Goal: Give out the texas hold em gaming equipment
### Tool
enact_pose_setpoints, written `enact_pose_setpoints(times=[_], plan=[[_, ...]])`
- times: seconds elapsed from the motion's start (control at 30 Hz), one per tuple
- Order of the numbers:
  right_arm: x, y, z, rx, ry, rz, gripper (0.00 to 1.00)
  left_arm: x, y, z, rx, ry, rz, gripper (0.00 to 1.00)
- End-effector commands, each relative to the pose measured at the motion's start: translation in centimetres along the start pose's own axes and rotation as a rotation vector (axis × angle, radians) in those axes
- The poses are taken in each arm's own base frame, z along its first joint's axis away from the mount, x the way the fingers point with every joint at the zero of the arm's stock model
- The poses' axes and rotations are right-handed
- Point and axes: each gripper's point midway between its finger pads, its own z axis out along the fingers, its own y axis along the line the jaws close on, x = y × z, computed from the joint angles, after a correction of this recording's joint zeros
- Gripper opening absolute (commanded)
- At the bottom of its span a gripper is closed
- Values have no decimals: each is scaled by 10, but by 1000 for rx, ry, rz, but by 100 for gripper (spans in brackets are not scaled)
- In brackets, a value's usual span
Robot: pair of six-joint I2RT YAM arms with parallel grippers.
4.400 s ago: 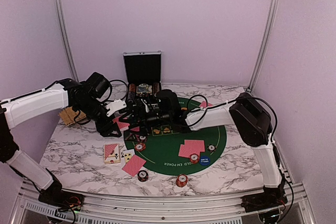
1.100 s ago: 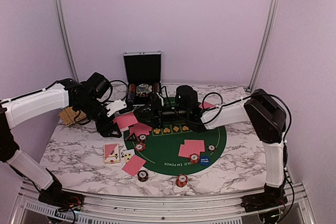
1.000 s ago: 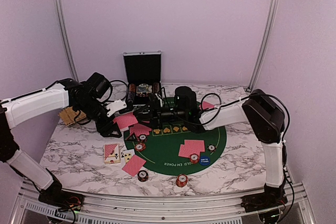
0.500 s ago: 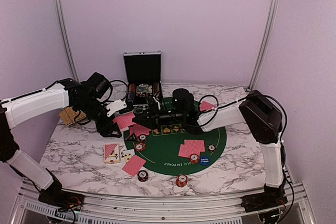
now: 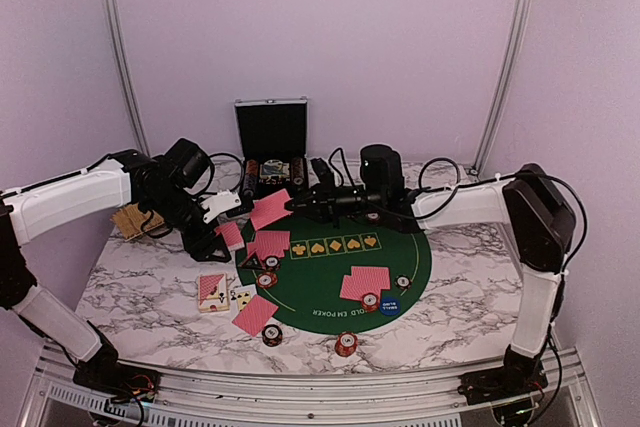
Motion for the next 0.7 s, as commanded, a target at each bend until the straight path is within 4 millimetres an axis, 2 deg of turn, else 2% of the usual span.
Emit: enact_pose_setpoints(times=[0.0, 0.23, 0.37, 0.5, 0.67], plan=[[-15, -27, -27, 204, -32, -92, 0, 6, 0, -4, -14, 10, -9, 0], [-62, -67, -76, 770, -102, -355, 0, 8, -1, -6, -12, 5, -26, 0], [-85, -76, -98, 1113, -127, -569, 0, 10, -1, -6, -4, 6, -40, 0], [-92, -85, -105, 1496, -94, -793, 0, 11, -2, -6, 2, 7, -45, 0], [-85, -102, -97, 1779, -13, -982, 0, 12, -2, -7, 2, 4, -54, 0]])
